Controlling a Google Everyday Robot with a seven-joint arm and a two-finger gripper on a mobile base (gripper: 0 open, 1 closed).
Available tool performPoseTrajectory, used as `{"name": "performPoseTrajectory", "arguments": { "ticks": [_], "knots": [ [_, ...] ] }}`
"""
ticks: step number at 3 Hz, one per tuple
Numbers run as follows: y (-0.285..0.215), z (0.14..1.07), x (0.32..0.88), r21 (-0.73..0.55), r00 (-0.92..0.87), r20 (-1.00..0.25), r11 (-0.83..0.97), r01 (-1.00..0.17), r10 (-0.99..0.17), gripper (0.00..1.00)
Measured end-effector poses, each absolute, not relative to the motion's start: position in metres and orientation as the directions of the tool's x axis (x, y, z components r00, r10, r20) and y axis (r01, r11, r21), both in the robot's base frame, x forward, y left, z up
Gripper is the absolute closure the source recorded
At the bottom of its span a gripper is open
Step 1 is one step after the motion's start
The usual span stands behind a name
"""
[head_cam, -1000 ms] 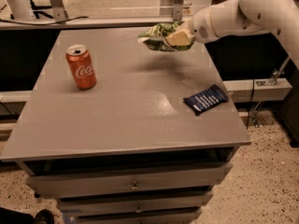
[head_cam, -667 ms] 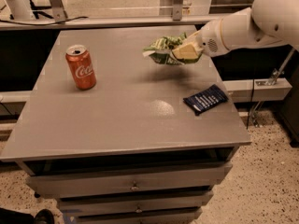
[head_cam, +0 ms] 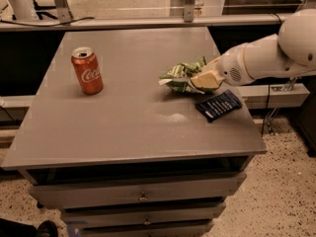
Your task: Move green jalapeno chip bag near rxbar blueberry
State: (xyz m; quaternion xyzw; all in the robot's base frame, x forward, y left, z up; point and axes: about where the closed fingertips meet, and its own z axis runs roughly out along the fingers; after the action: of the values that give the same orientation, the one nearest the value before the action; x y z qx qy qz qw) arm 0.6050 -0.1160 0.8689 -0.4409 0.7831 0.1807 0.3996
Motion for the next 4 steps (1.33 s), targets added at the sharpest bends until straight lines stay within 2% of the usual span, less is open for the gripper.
{"name": "performPoseTrajectory", "arguments": {
  "ticks": [1,4],
  "knots": [
    [-0.1224,0.8617,0.5927,-0.065,-0.316,-0.77,0.56,-0.826,-0.555,0.85],
    [-0.1287,0.8575,0.5865,-0.07,-0.33,-0.761,0.576,-0.814,-0.558,0.15]
  ]
}}
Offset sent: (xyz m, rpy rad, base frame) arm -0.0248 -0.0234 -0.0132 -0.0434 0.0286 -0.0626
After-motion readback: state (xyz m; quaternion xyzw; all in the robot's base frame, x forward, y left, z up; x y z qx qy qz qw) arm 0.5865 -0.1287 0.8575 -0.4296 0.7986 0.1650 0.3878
